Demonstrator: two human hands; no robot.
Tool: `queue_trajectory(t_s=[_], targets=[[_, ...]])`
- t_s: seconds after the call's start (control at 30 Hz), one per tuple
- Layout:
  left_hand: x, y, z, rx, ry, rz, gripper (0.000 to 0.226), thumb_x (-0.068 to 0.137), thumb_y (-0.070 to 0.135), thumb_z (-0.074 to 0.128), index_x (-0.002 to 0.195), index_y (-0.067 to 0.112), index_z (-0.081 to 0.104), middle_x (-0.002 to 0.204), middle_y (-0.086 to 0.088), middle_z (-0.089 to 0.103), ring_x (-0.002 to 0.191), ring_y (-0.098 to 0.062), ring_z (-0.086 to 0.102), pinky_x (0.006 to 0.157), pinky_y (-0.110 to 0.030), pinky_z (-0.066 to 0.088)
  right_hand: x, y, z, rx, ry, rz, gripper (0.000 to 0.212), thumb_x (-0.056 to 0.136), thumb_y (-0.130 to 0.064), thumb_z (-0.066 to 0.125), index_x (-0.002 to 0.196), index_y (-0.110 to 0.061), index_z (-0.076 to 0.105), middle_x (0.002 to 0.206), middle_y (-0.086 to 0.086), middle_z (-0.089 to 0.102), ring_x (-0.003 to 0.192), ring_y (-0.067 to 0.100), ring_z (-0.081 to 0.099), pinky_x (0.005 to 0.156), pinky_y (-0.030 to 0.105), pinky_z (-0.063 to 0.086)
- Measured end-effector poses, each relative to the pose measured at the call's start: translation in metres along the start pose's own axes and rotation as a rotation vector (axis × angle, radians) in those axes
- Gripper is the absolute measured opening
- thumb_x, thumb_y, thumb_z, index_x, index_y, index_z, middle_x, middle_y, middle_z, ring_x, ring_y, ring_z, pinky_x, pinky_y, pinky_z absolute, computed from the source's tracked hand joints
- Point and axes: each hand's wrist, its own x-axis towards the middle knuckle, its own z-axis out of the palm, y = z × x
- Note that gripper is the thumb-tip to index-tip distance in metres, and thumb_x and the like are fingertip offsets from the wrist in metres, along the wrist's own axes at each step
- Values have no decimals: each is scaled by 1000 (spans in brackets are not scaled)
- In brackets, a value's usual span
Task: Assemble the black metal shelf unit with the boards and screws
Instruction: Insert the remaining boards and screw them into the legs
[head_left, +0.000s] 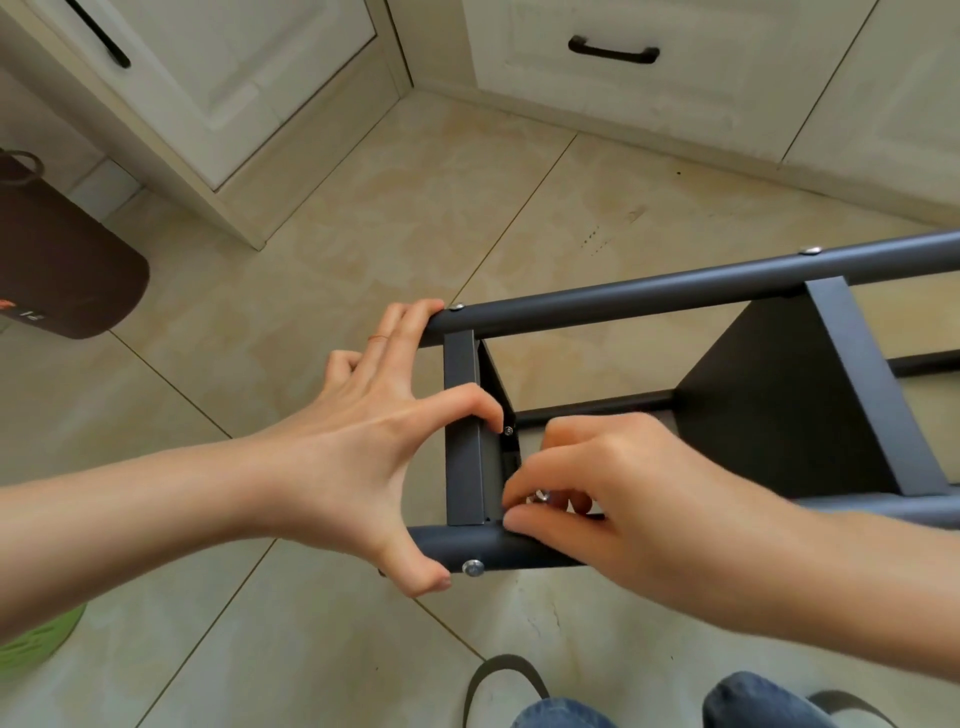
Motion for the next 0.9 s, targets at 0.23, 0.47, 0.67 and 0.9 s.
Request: queue_trajectory(t_s=[0.23, 0.47, 0.67, 0.9], targets=[[2, 1, 1, 21, 29, 4, 95, 37, 77, 70, 118, 57, 27, 159, -9, -15, 146, -23, -33, 105, -41, 18, -2, -10, 15, -159, 38, -49, 44, 83, -69, 48, 97, -29, 57, 90, -14, 40, 76, 4, 43, 55, 18, 38], [7, 6, -7, 11, -111, -67, 95, 36, 89, 68, 113, 55, 25, 156, -5, -30, 139, -23, -46, 117, -50, 11, 3, -9, 14, -157, 13, -18, 43, 81, -68, 54, 81, -25, 57, 85, -14, 39, 70, 8, 45, 50, 19, 35], [12, 11, -6, 23, -161, -116, 103, 33, 96, 65, 115, 49, 25, 152, -6, -40, 135, -25, -52, 117, -52, 6, 4, -5, 14, -140, -28, -36, 43, 85, -62, 58, 85, -20, 59, 88, -12, 37, 71, 8, 43, 56, 22, 42], [5, 13, 1, -55, -15, -85, 89, 32, 88, 65, 106, 50, 32, 156, 2, -27, 141, -17, -41, 114, -49, 15, 6, 14, -19, 73, -198, 114, 55, 84, -53, 63, 124, -16, 64, 90, -3, 67, 87, 3, 57, 74, 20, 47]])
